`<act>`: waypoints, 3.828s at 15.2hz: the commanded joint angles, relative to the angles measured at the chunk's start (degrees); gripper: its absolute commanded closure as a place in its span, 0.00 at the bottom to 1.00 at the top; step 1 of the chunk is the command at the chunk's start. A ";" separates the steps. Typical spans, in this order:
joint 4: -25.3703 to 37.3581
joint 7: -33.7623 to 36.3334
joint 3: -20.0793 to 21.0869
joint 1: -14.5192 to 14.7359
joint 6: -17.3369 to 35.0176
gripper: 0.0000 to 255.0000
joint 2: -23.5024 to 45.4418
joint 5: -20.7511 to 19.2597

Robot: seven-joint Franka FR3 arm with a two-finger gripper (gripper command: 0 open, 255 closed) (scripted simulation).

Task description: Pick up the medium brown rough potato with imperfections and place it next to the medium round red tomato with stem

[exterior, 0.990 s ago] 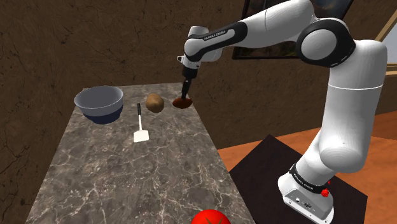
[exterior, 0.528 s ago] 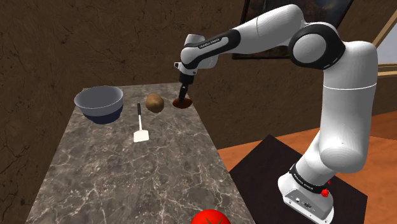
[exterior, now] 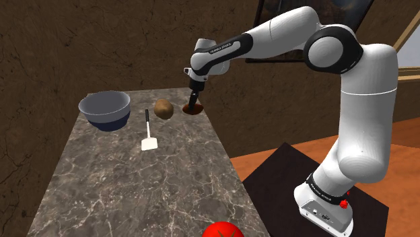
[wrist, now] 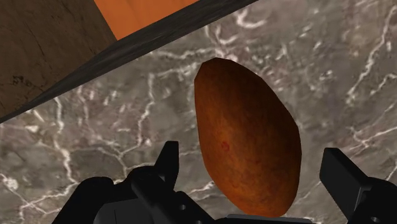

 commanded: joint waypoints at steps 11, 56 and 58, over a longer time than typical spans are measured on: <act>0.23 0.15 -0.03 0.00 -0.59 1.00 -0.37 -0.08; -17.94 12.34 3.82 5.24 -12.33 1.00 -32.44 -0.89; -21.73 13.86 4.82 6.09 -11.64 1.00 -35.88 -0.43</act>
